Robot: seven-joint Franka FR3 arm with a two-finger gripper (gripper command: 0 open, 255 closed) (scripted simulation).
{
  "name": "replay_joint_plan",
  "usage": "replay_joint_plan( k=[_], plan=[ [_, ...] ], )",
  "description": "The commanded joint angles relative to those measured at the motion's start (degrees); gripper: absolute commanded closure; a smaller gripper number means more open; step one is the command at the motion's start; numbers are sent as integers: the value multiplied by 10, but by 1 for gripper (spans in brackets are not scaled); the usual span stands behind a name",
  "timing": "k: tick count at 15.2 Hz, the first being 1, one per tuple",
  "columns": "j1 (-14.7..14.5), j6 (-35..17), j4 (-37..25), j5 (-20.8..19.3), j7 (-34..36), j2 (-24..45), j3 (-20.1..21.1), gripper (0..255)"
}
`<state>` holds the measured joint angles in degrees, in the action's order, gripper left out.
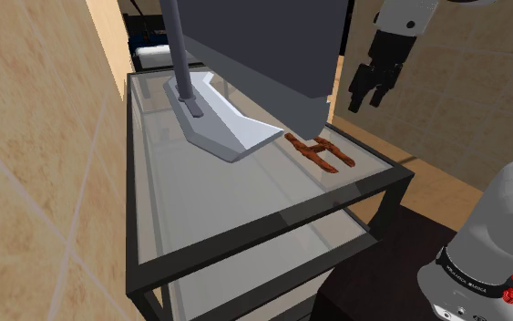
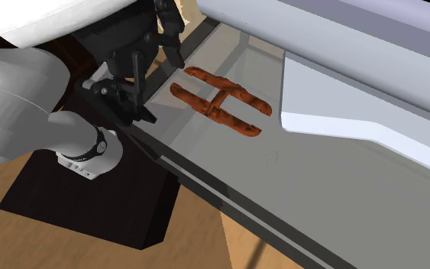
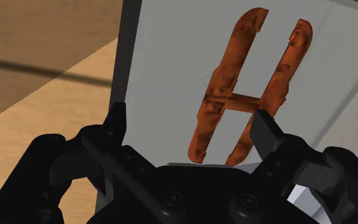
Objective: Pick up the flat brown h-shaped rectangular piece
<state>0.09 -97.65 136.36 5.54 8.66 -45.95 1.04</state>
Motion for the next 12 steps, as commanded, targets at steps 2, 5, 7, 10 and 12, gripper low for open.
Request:
replay_joint_plan(
  k=[2, 5, 7, 10, 12],
  plan=[
    [-4, -12, 4, 7, 3, 14, 4, 0],
    [-16, -48, 12, 28, 10, 58, 17, 0],
    [-25, -72, 14, 42, 14, 90, 25, 0],
    [-28, -94, 30, 47, 13, 100, 28, 0],
    [-28, -109, 44, 49, 11, 100, 29, 0]
  ],
)
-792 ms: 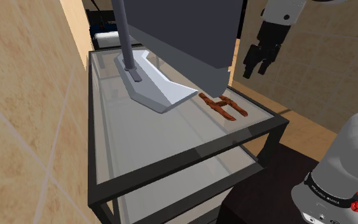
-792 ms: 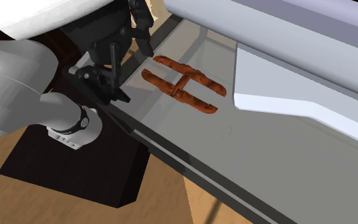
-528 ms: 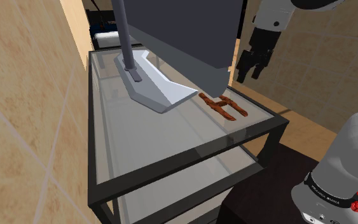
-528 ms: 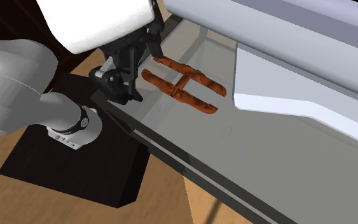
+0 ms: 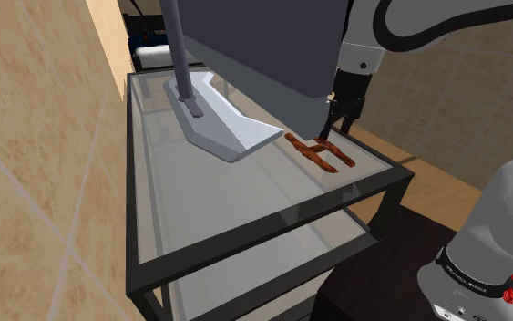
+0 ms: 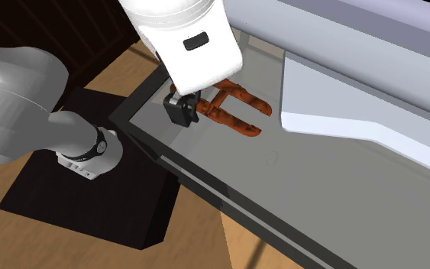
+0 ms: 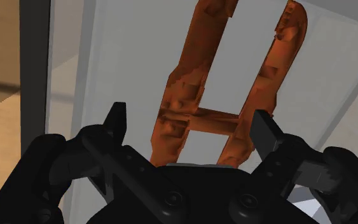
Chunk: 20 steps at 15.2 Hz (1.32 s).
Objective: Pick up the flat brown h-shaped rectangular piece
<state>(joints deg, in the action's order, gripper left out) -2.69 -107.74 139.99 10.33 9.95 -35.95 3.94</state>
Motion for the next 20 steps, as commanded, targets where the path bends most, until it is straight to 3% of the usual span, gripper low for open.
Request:
replay_joint_plan(
  k=[1, 5, 6, 15, 20],
  plan=[
    [0, -16, 15, 1, -3, 1, 0, 0],
    [-1, -36, 34, 3, -5, 3, 1, 0],
    [-1, -38, 34, 3, -5, 4, 2, 255],
    [-1, -36, 34, 3, -5, 3, 1, 255],
    [0, 3, -2, 0, 0, 0, -1, 255]
  ],
)
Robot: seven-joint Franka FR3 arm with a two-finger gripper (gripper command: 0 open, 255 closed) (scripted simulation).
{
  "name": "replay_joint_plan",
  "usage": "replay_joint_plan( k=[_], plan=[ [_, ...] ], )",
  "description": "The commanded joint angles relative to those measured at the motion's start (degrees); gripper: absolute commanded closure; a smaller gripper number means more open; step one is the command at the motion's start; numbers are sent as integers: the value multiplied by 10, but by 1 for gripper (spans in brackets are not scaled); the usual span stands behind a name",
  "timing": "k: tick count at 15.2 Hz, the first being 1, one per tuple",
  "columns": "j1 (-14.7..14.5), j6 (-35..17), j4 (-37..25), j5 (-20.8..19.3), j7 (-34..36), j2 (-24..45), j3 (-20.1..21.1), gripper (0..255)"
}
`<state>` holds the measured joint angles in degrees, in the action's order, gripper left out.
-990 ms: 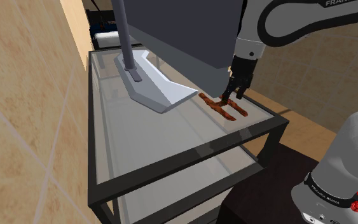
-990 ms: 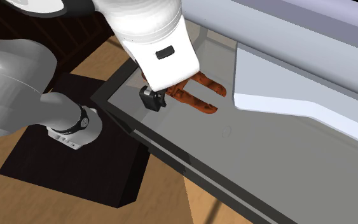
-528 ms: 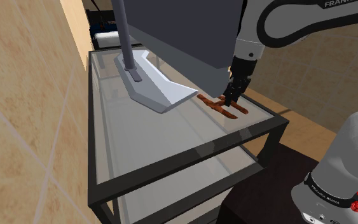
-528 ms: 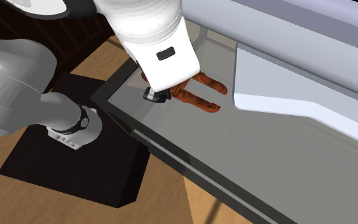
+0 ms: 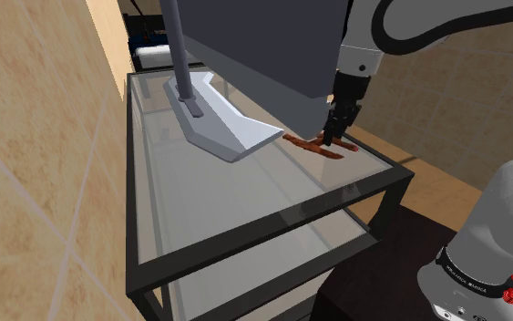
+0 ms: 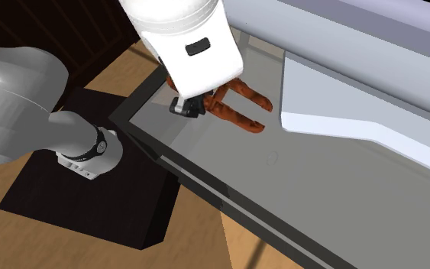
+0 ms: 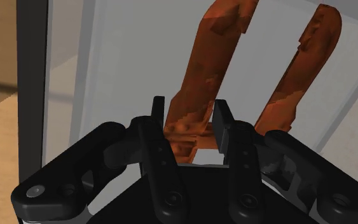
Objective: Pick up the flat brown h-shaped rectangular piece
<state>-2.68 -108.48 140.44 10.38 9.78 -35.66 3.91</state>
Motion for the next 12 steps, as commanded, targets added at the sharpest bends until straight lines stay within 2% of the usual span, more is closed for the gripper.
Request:
replay_joint_plan(
  k=[1, 10, 12],
  plan=[
    [0, 18, -14, -1, 2, -3, -1, 255],
    [1, 85, -86, -6, 11, 0, -4, 255],
    [1, 86, -87, -6, 11, 0, -4, 255]
  ],
)
